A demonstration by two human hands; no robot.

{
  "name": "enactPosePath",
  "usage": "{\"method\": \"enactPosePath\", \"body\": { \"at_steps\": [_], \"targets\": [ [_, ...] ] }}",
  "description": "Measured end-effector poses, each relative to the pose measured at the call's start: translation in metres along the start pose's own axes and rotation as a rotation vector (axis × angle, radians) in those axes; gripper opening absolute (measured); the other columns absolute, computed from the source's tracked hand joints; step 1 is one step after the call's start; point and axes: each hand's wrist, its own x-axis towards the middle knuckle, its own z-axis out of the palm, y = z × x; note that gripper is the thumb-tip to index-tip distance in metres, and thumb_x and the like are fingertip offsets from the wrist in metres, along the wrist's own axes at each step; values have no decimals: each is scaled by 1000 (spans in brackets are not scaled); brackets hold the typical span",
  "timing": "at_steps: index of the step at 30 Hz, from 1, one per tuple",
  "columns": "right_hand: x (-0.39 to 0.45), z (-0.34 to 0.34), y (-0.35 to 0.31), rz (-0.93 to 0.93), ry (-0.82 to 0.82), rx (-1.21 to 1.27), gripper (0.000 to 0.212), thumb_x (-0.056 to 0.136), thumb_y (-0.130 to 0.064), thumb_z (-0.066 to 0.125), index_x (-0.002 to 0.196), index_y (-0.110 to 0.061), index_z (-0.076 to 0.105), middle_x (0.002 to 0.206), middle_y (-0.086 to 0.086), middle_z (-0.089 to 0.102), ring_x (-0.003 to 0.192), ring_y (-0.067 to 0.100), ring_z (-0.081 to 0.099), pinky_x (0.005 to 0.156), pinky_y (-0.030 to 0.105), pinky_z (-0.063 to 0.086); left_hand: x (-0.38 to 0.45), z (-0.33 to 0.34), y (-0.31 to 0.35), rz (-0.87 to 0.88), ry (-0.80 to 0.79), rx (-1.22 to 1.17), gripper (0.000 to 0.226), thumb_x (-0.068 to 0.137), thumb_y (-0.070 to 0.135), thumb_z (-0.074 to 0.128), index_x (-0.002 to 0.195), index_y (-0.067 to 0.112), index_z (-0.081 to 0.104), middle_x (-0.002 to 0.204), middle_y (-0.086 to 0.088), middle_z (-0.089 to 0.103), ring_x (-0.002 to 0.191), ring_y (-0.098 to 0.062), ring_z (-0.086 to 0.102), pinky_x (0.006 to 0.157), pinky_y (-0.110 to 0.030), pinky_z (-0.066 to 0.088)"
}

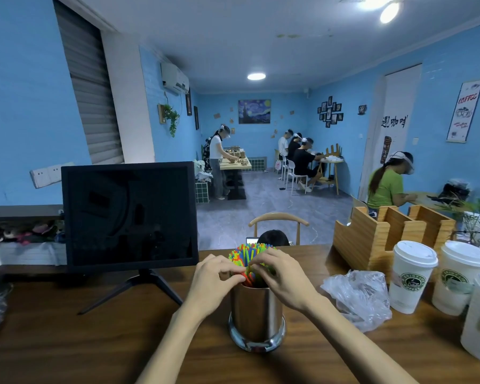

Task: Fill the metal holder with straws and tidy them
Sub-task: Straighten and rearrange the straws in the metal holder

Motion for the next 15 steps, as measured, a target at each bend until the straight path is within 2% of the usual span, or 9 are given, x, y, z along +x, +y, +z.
{"method": "enactPosePath", "body": {
  "at_steps": [3, 6, 9, 12, 14, 15],
  "targets": [
    [-5, 3, 6, -17, 58, -68, 40, 102, -53, 45, 109, -29, 75, 111, -14, 68, 103, 8, 58, 90, 35, 48, -1, 7, 5, -42, 123, -23, 23, 70, 29, 91, 91, 36, 82, 76, 23, 63, 84, 0, 60, 73, -5, 41],
    [-10, 4, 8, -34, 129, -90, 40, 105, -51, 43, 113, -30, 76, 114, -15, 68, 111, 8, 56, 98, 36, 45, -2, 18, 6, 55, 175, -4, 18, 70, 27, 91, 83, 35, 81, 79, 26, 65, 89, -3, 57, 77, -9, 43],
    [-13, 3, 10, -5, 157, -97, 40, 103, -57, 43, 125, -37, 69, 132, -18, 59, 132, 7, 45, 113, 35, 33, -2, 28, 1, 48, 181, -39, 27, 76, 21, 87, 93, 40, 79, 111, 19, 61, 113, 0, 50, 95, -8, 38],
    [-15, 2, 12, 175, 131, 54, 62, 92, -74, 44, 148, -45, 45, 159, -17, 32, 149, 2, 20, 119, 30, 15, -8, 34, 4, -149, 95, -328, 55, 82, 10, 82, 125, 37, 62, 140, 11, 44, 128, 9, 44, 100, -6, 38],
    [-16, 2, 13, 294, 88, 312, 85, 86, -79, 52, 158, -44, 21, 164, -15, 17, 149, -8, 15, 120, 26, 17, -9, 36, 10, -323, -42, -618, 73, 85, 11, 79, 143, 33, 41, 142, 12, 48, 121, 12, 53, 96, -11, 45],
    [-17, 3, 15, 327, 49, 454, 95, 86, -72, 59, 159, -41, 8, 164, -14, 14, 145, -16, 18, 118, 20, 24, -8, 37, 11, -392, -114, -714, 82, 85, 18, 80, 148, 36, 30, 140, 14, 51, 117, 12, 57, 95, -14, 47]
  ]
}}
